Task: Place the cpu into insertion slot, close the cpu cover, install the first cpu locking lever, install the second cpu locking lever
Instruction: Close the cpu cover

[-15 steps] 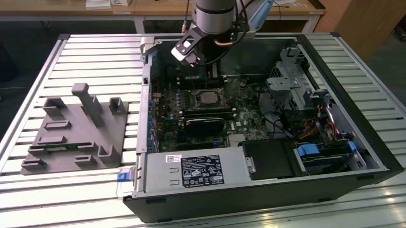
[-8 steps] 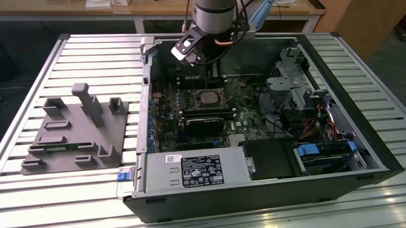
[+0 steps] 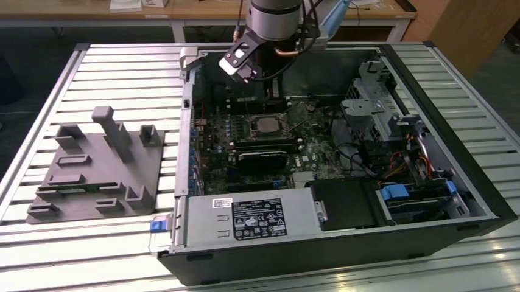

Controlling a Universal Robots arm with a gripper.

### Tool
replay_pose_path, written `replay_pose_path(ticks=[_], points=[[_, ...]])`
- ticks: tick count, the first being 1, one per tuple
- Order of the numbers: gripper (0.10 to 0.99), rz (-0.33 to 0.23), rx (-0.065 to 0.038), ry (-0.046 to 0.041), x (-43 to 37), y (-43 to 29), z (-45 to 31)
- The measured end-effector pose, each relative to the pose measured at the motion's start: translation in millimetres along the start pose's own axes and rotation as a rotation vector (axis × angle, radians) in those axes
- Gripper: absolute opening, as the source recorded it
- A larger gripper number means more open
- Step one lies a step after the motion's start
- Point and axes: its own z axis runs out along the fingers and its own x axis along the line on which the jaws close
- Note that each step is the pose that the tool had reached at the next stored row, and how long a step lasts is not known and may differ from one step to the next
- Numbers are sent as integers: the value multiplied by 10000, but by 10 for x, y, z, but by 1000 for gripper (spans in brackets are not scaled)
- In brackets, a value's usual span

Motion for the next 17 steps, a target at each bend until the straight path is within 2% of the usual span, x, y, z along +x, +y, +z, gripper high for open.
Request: replay_pose_path(ticks=[4,10,17], points=[[106,0,-1,1,1,2,-40],[106,-1,1,-1,1,16,-42],[106,0,1,1,5,159,-35]])
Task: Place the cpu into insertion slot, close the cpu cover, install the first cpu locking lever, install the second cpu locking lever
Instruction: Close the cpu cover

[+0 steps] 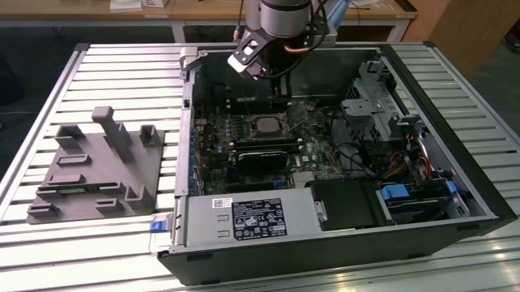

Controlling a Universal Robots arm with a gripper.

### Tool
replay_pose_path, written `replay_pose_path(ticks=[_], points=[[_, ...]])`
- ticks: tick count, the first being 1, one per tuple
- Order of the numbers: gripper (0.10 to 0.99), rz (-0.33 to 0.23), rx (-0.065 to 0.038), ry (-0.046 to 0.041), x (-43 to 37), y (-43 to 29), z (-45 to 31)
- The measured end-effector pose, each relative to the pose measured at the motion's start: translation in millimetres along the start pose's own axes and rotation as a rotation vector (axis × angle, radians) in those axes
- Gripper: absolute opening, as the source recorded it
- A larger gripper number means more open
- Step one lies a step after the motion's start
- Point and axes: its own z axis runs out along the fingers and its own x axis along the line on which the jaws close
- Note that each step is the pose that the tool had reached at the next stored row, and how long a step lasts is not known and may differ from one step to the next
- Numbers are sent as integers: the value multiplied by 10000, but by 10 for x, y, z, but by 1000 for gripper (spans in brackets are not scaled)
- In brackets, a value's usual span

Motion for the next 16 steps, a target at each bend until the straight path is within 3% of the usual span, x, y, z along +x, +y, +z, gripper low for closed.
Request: replay_pose_path(ticks=[16], points=[[106,0,4,1,12,467,21]])
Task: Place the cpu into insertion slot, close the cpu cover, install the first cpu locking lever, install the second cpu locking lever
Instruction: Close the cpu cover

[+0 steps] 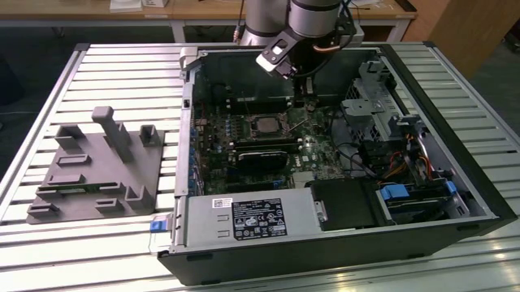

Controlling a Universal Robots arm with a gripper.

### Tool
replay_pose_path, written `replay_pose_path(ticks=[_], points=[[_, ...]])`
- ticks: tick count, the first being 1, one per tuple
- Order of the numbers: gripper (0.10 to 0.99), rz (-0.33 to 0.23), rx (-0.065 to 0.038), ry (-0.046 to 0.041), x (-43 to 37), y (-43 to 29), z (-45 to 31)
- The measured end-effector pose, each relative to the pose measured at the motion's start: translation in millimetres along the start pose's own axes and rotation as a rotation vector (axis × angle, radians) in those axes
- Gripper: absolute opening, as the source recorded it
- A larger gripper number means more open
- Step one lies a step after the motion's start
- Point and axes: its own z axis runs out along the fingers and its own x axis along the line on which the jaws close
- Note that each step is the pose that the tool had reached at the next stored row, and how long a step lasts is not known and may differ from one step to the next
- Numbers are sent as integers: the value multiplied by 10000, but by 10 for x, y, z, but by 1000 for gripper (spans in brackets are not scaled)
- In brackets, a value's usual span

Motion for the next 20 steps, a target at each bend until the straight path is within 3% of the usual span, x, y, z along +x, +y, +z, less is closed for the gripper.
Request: replay_pose_path(ticks=[12,20], points=[[106,0,18,-2,10,354,16],[106,1,39,-2,10,395,82]])
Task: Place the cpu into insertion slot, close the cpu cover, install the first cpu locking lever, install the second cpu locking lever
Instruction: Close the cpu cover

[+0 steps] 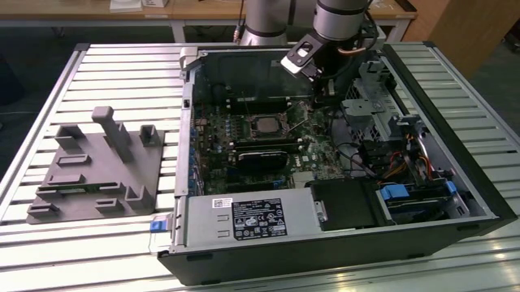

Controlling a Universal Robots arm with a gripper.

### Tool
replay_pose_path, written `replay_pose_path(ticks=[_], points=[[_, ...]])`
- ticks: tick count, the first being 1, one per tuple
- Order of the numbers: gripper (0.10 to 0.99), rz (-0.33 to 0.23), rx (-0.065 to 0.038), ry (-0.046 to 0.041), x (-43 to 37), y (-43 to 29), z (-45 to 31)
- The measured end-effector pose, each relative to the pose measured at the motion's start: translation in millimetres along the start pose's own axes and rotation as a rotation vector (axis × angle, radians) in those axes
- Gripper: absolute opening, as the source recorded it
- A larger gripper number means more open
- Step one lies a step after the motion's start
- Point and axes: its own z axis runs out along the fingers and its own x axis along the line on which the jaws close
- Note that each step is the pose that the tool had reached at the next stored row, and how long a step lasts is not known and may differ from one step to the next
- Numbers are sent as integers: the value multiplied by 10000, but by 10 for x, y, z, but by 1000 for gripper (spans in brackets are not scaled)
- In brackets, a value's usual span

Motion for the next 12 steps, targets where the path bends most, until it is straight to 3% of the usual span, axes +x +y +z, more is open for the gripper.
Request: replay_pose_path(ticks=[7,12], points=[[106,0,56,-2,-2,-3,122],[106,0,67,-5,-2,-4,133]])
